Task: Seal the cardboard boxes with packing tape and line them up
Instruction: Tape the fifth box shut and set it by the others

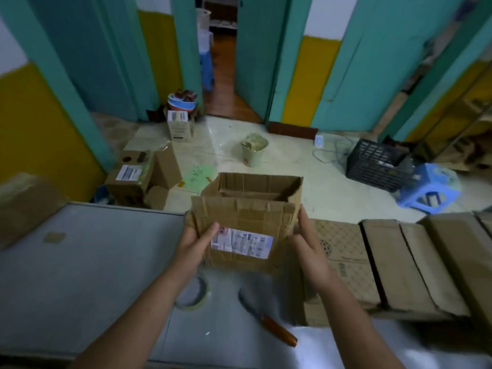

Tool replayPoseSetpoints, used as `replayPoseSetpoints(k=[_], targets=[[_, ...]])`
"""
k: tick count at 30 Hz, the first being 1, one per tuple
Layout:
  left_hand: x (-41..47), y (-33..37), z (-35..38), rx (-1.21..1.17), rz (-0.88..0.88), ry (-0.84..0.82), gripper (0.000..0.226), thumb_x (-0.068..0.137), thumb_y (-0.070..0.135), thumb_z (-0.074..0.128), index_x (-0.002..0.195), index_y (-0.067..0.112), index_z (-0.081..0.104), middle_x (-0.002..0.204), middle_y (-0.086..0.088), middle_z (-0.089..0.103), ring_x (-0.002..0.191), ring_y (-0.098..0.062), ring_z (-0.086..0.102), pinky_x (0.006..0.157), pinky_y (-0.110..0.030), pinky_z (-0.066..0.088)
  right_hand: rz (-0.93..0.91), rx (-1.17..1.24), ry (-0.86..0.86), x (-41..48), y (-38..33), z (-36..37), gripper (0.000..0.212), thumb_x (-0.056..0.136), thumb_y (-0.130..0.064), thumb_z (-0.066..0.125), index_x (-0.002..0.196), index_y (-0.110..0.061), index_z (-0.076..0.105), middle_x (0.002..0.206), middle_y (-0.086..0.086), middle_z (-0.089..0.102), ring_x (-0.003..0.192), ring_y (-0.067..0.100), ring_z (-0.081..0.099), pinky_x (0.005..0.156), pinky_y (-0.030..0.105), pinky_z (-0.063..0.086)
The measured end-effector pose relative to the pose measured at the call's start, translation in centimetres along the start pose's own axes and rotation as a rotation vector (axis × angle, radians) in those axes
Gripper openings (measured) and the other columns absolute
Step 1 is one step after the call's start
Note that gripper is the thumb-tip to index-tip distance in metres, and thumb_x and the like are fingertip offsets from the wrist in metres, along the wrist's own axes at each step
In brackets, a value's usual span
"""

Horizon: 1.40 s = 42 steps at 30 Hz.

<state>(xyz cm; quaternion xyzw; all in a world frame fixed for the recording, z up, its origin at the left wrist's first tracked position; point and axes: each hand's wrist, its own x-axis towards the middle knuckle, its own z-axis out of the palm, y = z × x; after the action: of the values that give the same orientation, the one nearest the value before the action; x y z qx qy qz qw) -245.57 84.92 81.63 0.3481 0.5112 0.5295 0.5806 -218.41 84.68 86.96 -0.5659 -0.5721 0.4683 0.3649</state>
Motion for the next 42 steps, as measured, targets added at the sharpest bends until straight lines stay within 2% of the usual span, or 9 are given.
replayPoseSetpoints(k=[3, 6, 8, 14, 19, 28, 34, 38, 42], targets=[[0.1, -0.6, 0.3, 0.144, -0.001, -0.082, 0.085, 0.074, 0.064, 0.089, 0.144, 0.041, 0.047, 0.134, 0.000, 0.072, 0.125, -0.020, 0.069, 0.095, -0.027, 0.059, 0.085, -0.034, 0.054, -0.2, 0.5, 0.2, 0.047, 0.105, -0.042, 0.049, 0.150, -0.053, 0.043, 0.153, -0.023, 0.050, 0.146, 0.005, 0.042, 0.119, 0.051, 0.040], [0.1, -1.6, 0.0, 0.214, -0.004, -0.145, 0.094, 0.080, 0.042, 0.086, 0.153, 0.060, 0.029, 0.147, 0.012, 0.060, 0.132, -0.008, 0.062, 0.102, -0.024, 0.055, 0.160, 0.000, 0.067, -0.6, 1.1, 0.8, 0.055, 0.109, -0.019, 0.043, 0.114, -0.072, 0.059, 0.105, -0.049, 0.063, 0.103, -0.028, 0.056, 0.084, 0.010, 0.053], [-0.4, -2.1, -0.5, 0.228, -0.036, -0.166, 0.105, 0.075, 0.049, 0.089, 0.157, 0.064, 0.024, 0.155, 0.014, 0.054, 0.138, -0.005, 0.057, 0.106, -0.023, 0.051, 0.239, 0.033, 0.064, -0.8, 1.7, 1.1, 0.068, 0.110, -0.015, 0.038, 0.100, -0.078, 0.060, 0.097, -0.052, 0.062, 0.097, -0.030, 0.055, 0.074, 0.001, 0.048], [-1.8, -2.6, -2.3, 0.162, -0.126, -0.268, 0.068, 0.090, 0.078, 0.062, 0.150, 0.073, 0.030, 0.160, 0.028, 0.045, 0.146, -0.001, 0.046, 0.113, -0.030, 0.047, 0.357, 0.256, 0.086, -0.8, 2.7, 2.3, 0.043, 0.112, -0.043, 0.038, 0.131, -0.020, 0.070, 0.122, 0.007, 0.075, 0.121, 0.026, 0.068, 0.108, 0.049, 0.053], [-1.5, -1.2, -2.5, 0.021, -0.259, -0.121, 0.039, 0.105, 0.057, 0.049, 0.144, 0.064, 0.050, 0.145, 0.010, 0.064, 0.131, -0.022, 0.066, 0.095, -0.052, 0.061, 0.384, 0.317, 0.109, -0.1, 2.8, 2.4, 0.049, 0.100, -0.047, 0.064, 0.144, -0.025, 0.059, 0.128, 0.000, 0.068, 0.115, 0.020, 0.069, 0.101, 0.048, 0.059], [0.8, 1.7, -3.0, 0.282, -0.340, -0.207, 0.072, 0.103, 0.013, 0.067, 0.133, 0.075, 0.047, 0.137, -0.005, 0.064, 0.116, -0.035, 0.071, 0.082, -0.062, 0.063, 0.360, 0.126, -0.069, 1.5, 1.7, 0.7, 0.092, 0.086, -0.015, 0.084, 0.150, -0.058, 0.035, 0.140, 0.003, 0.054, 0.127, 0.026, 0.058, 0.070, 0.042, 0.065], [1.4, 2.1, -2.7, 0.280, -0.297, -0.249, 0.055, 0.101, 0.001, 0.064, 0.129, 0.049, 0.061, 0.135, -0.010, 0.061, 0.109, -0.038, 0.074, 0.076, -0.059, 0.065, 0.219, 0.008, -0.038, 2.4, 0.4, 1.4, 0.037, 0.095, -0.001, 0.069, 0.111, -0.034, 0.075, 0.123, 0.002, 0.072, 0.101, 0.025, 0.074, 0.072, 0.052, 0.065], [1.4, 1.9, -3.2, 0.164, -0.261, -0.224, 0.032, 0.109, 0.011, 0.056, 0.122, 0.035, 0.072, 0.144, -0.004, 0.055, 0.126, -0.031, 0.061, 0.086, -0.056, 0.065, 0.247, 0.015, -0.028, 1.7, -0.1, 1.8, 0.034, 0.108, -0.013, 0.049, 0.115, -0.031, 0.077, 0.119, -0.007, 0.073, 0.108, 0.018, 0.071, 0.080, 0.039, 0.064], [1.0, 1.4, -4.2, 0.019, -0.290, -0.310, 0.033, 0.109, 0.038, 0.052, 0.136, 0.032, 0.069, 0.158, 0.005, 0.044, 0.143, -0.026, 0.045, 0.099, -0.054, 0.060, 0.158, -0.045, -0.124, 0.6, 0.5, 1.4, 0.045, 0.101, -0.060, 0.051, 0.136, -0.036, 0.067, 0.131, -0.021, 0.063, 0.124, 0.007, 0.057, 0.107, 0.041, 0.049]])
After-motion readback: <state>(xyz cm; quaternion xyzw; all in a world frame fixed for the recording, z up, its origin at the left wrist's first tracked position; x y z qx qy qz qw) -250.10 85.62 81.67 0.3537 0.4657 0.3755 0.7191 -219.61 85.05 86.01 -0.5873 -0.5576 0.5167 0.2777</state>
